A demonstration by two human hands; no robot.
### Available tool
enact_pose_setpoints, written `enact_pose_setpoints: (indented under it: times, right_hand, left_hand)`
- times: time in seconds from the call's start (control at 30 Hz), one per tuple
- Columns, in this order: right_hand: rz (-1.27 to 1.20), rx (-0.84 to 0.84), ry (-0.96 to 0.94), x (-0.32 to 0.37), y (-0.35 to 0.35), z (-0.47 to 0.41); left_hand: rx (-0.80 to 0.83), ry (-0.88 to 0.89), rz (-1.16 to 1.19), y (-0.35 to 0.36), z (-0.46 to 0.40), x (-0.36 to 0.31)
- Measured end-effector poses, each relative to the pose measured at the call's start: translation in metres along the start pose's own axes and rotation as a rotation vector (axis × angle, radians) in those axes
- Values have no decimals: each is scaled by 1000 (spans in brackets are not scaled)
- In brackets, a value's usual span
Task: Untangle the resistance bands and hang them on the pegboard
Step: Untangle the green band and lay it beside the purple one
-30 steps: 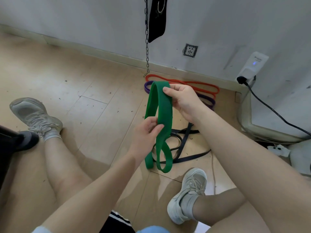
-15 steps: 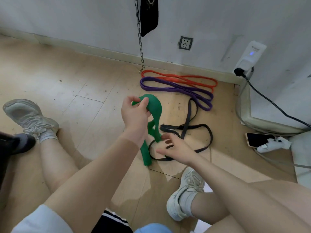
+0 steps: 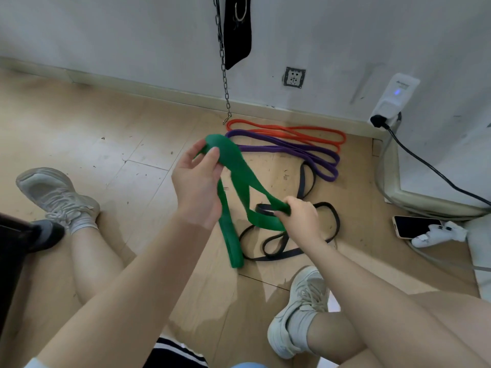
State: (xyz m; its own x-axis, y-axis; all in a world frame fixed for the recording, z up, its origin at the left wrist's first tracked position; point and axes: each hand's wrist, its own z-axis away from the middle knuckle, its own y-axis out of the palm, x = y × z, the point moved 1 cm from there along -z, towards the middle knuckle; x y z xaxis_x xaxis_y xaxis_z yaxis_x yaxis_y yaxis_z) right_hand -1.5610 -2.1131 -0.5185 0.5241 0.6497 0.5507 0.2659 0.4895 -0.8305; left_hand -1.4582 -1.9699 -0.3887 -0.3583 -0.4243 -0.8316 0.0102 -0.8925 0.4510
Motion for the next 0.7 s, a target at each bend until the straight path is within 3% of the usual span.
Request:
enact_pose_setpoints:
  times: [0.07, 0.17, 0.27, 0.33, 0.4, 0.47, 0.6, 0.7]
  right_hand:
    - [-67, -2, 93, -10, -18, 0]
    - [-78, -200, 199, -16, -52, 0]
    - [-415, -388, 283, -5, -77, -4]
    - [-690, -324, 324, 0, -83, -6]
    - [-761, -197, 335, -5, -85, -5]
    - [-609, -117, 299, -16, -90, -2]
    - [-46, 2, 83, -31, -101, 10]
    - [47, 21, 19, -30, -101, 14]
  left_hand:
    - [-90, 22, -54, -14, -12, 5]
    - [-211, -29, -145, -31, -27, 26]
    - [-222, -117, -180, -25, -28, 47]
    - [-199, -142, -173, -17, -27, 53]
    - [-178, -131, -194, -13, -28, 52]
    - [-145, -88, -244, -15, -31, 47]
    - [-117, -69, -266, -19, -37, 38]
    - [-93, -69, -214, -20, -38, 35]
